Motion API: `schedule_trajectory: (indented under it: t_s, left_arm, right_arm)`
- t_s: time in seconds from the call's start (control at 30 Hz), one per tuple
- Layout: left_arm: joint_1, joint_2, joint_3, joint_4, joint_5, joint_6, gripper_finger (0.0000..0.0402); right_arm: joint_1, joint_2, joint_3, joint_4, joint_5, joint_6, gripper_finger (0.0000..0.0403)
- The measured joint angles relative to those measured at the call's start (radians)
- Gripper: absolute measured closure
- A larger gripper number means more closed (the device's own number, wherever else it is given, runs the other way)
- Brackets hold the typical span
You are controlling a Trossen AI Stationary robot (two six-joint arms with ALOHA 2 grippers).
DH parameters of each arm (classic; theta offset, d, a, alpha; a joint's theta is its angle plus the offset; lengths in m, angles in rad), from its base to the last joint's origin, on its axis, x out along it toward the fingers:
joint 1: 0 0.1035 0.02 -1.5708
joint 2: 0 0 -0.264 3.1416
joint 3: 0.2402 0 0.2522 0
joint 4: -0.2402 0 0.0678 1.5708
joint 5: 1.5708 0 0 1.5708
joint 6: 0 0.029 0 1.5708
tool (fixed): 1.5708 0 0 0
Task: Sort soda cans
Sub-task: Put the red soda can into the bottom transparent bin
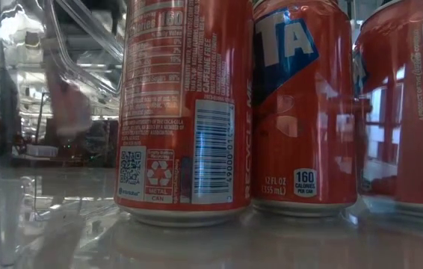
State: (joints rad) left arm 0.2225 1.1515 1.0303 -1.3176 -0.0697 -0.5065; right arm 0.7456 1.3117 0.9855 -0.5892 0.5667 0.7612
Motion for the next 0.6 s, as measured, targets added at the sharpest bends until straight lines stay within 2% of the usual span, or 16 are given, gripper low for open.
schedule_trajectory:
  t_s: [0.13,0.3,0.5,0.6]
  left_arm:
    - [-0.148,0.021,0.155,0.031,0.000,-0.104,0.0108]
    - [-0.330,0.111,0.314,0.148,-0.013,-0.213,0.0108]
    - [-0.508,0.322,0.498,0.280,-0.010,-0.227,0.0108]
    - [-0.566,0.433,0.616,0.319,-0.011,-0.209,0.0108]
  right_arm:
    - [0.000,0.000,0.000,0.077,0.042,-0.069,0.0402]
    - [-0.011,0.000,0.000,0.230,0.212,-0.196,0.0402]
    - [-0.022,0.000,0.000,0.454,0.224,-0.377,0.0402]
    - [-0.021,0.000,0.000,0.522,0.184,-0.416,0.0402]
